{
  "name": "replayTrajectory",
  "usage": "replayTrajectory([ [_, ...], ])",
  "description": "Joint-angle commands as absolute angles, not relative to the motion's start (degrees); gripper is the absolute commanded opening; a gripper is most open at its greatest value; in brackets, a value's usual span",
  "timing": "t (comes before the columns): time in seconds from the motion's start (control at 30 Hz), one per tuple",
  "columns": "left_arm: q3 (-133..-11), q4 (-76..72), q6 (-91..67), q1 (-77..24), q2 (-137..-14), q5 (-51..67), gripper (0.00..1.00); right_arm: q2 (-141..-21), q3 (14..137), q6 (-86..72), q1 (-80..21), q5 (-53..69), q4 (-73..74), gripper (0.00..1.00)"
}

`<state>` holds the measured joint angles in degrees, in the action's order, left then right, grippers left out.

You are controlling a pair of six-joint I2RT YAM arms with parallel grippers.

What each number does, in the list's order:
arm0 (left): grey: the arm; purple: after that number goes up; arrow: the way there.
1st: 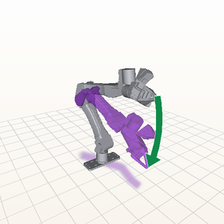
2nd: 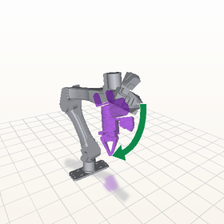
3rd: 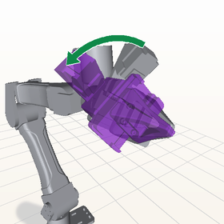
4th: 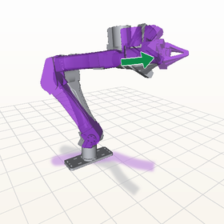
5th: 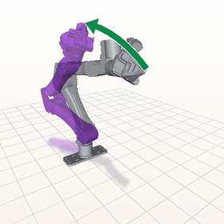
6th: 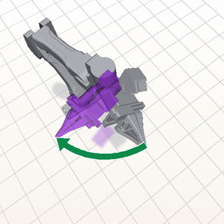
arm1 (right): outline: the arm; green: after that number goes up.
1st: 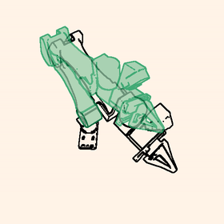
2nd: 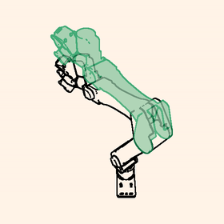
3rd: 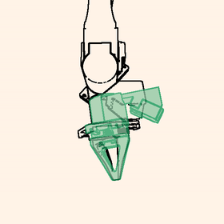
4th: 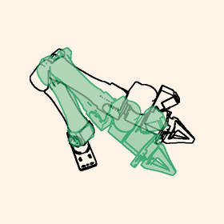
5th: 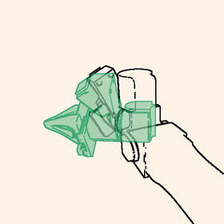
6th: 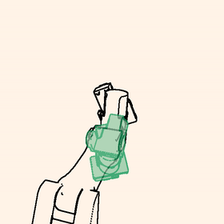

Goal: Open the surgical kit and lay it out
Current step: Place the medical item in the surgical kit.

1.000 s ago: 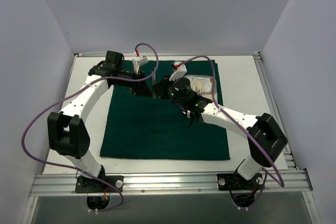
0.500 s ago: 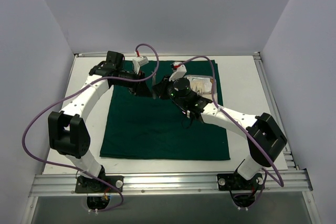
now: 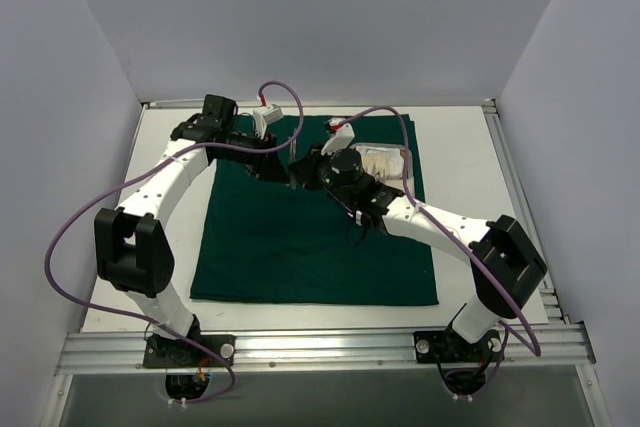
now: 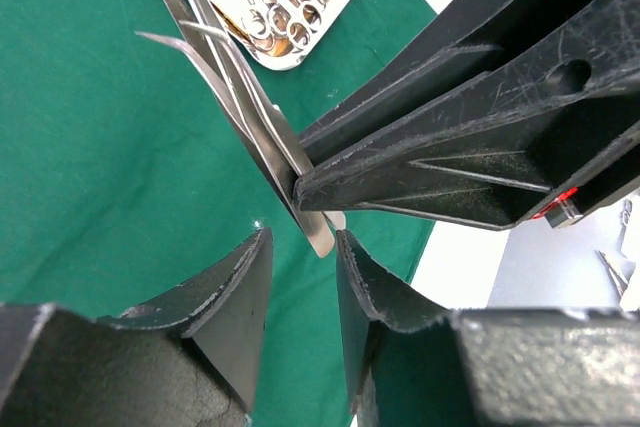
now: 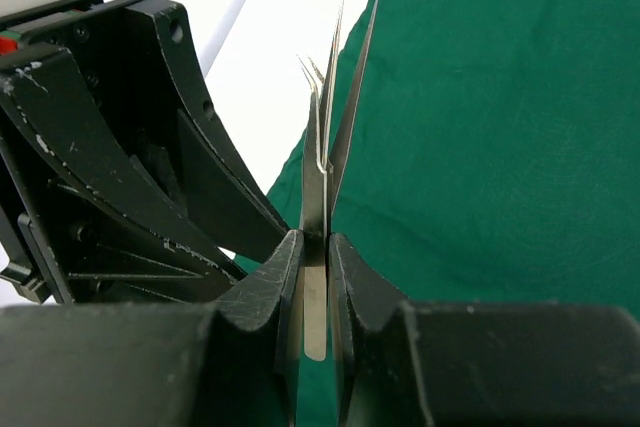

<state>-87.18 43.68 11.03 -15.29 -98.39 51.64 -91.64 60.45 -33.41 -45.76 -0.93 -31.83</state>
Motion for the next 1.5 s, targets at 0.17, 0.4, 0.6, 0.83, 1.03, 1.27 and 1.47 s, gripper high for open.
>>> replayTrajectory([
  [0.17,-89.0,43.4,11.4,-15.8,-99.1,55.7,0.32,-91.0,63.5,-33.4,-45.9,1.4,-34.5,0.00],
  [0.4,-88.8,43.8,12.4,-16.1,-99.3,54.8,0.17,-91.0,63.5,-33.6,-45.9,1.5,-34.7,0.00],
  [0.6,-88.9,44.4,12.2,-16.1,-99.1,55.2,0.02,-91.5,62.8,-33.8,-44.9,1.6,-34.3,0.00],
  [0.83,-86.5,41.5,9.0,-14.9,-99.9,51.8,0.02,-93.7,60.7,-33.9,-42.5,3.9,-33.1,0.00],
  [1.03,-85.0,38.8,5.7,-12.0,-101.9,50.5,0.02,-97.6,58.9,-34.2,-40.6,6.8,-33.2,0.00],
  [1.27,-83.1,40.1,8.5,-11.4,-102.6,48.3,0.02,-101.2,57.2,-34.5,-38.1,7.5,-34.6,0.00],
  [1.47,-81.8,40.5,8.3,-9.8,-104.7,44.4,0.02,-104.0,57.3,-35.0,-37.7,8.4,-34.5,0.00],
])
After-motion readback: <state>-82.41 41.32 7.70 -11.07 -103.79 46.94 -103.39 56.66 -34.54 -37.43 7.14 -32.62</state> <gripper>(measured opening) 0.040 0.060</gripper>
